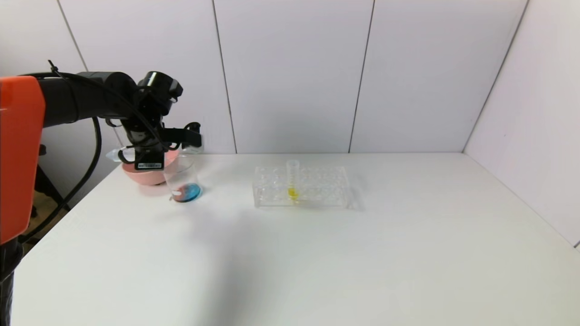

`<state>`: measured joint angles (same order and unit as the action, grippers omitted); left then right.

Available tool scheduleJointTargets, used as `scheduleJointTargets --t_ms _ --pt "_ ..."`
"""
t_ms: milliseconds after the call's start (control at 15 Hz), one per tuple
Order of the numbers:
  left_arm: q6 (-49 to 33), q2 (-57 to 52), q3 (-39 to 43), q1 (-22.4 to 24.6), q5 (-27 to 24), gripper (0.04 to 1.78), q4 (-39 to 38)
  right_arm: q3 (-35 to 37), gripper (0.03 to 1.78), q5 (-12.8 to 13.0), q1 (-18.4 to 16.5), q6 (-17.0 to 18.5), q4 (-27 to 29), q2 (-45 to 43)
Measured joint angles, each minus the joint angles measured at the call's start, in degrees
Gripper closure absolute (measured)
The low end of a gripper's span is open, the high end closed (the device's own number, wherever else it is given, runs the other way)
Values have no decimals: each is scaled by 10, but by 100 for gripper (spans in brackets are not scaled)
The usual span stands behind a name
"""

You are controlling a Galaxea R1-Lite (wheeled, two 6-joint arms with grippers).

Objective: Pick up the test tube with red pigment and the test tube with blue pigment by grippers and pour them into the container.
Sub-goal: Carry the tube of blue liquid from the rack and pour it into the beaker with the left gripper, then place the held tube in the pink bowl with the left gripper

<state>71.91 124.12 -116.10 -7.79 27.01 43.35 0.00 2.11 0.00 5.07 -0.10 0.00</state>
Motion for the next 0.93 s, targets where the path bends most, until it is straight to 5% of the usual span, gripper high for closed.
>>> scheduleJointTargets --t_ms 333,533,933 --pt "-3 -3 0 -3 -1 135 2 0 4 0 0 0 0 0" --pt "-30 -15 3 9 -60 135 -24 0 4 0 0 0 0 0" --pt "-320 -48 20 36 -199 135 -122 0 4 0 0 0 0 0"
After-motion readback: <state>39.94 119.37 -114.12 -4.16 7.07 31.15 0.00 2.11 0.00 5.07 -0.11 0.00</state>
